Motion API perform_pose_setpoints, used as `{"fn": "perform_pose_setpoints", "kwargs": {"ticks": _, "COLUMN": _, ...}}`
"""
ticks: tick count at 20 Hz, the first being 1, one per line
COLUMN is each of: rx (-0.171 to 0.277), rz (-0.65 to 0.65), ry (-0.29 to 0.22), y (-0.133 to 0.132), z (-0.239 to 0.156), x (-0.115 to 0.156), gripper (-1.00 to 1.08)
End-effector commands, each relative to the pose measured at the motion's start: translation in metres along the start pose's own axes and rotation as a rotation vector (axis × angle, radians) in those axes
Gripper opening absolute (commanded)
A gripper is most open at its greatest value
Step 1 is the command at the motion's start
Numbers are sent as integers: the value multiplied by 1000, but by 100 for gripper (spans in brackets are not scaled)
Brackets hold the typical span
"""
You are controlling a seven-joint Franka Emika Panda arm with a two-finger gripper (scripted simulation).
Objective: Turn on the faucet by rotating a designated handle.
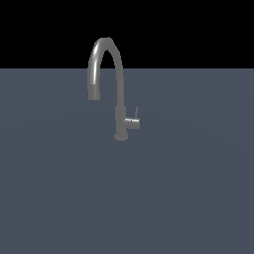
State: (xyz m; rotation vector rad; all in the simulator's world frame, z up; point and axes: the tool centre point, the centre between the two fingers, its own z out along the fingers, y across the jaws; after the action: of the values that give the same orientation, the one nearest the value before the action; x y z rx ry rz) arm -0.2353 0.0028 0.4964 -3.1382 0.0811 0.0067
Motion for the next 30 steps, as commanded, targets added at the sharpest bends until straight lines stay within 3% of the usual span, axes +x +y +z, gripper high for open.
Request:
{"fn": "perform_pose_setpoints", "kwargs": {"ticks": 1, "rx": 19, "rz": 20, "ry": -16, "y": -1, "z": 2, "x": 8, "gripper": -100}}
{"fn": "perform_pose_setpoints", "kwargs": {"ticks": 10, "rx": 133, "rz": 138, "ry": -112, "y": -3, "z": 14, "x": 53, "gripper": -100}}
{"fn": "perform_pose_setpoints", "kwargs": {"ticks": 30, "rx": 472, "rz": 485, "ry": -394, "y": 9, "z": 73, "x": 176, "gripper": -100}}
